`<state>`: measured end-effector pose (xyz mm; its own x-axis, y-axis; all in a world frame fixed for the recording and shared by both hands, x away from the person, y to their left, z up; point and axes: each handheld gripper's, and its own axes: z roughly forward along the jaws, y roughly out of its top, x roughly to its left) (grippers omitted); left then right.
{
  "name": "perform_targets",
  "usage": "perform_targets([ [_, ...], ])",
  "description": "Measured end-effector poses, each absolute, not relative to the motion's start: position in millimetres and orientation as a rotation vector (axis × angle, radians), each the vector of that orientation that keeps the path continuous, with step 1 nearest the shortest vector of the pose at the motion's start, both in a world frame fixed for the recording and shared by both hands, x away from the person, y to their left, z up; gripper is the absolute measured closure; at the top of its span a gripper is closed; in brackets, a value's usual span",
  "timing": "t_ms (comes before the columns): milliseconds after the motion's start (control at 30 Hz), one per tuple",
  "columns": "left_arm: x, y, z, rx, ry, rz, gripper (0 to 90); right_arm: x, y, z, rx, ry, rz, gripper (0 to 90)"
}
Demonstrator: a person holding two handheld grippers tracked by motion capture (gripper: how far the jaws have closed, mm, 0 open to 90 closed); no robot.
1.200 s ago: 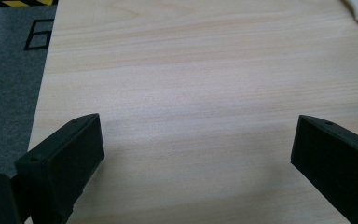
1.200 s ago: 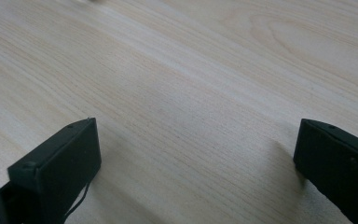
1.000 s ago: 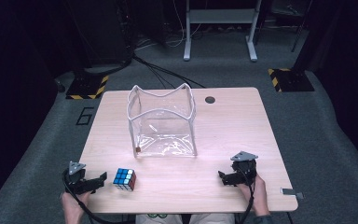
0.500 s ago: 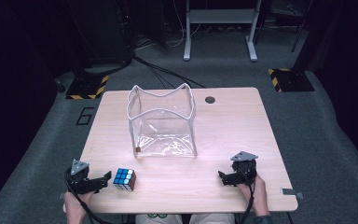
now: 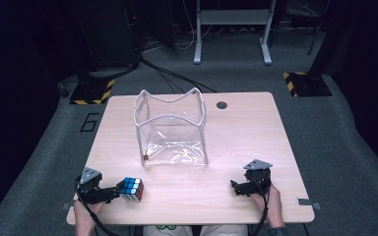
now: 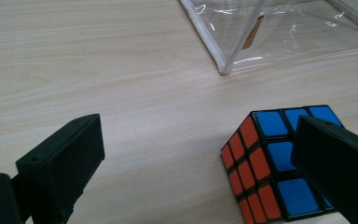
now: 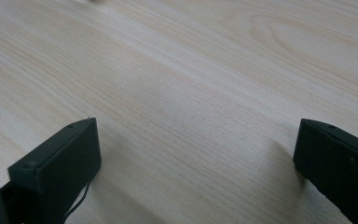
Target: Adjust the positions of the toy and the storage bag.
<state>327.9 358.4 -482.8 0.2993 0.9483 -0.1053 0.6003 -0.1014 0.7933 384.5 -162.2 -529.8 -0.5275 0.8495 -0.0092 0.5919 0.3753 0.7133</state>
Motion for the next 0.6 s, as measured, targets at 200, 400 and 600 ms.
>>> perform_targets([
  [200, 326.8, 348.7, -479.3, 1.806, 1.357, 0.564, 2.7, 384.5, -162.2, -529.8, 1.255, 2.265, 0.944, 0.2],
  [400, 326.2, 335.8, -479.1, 1.829, 1.321, 0.546, 2.7, 384.5, -162.2, -529.8, 1.255, 2.265, 0.944, 0.2],
  [600, 326.4, 323.4, -481.6, 1.863, 1.301, 0.543, 2.7, 384.5, -162.2, -529.9, 1.255, 2.264, 0.945, 0.2],
])
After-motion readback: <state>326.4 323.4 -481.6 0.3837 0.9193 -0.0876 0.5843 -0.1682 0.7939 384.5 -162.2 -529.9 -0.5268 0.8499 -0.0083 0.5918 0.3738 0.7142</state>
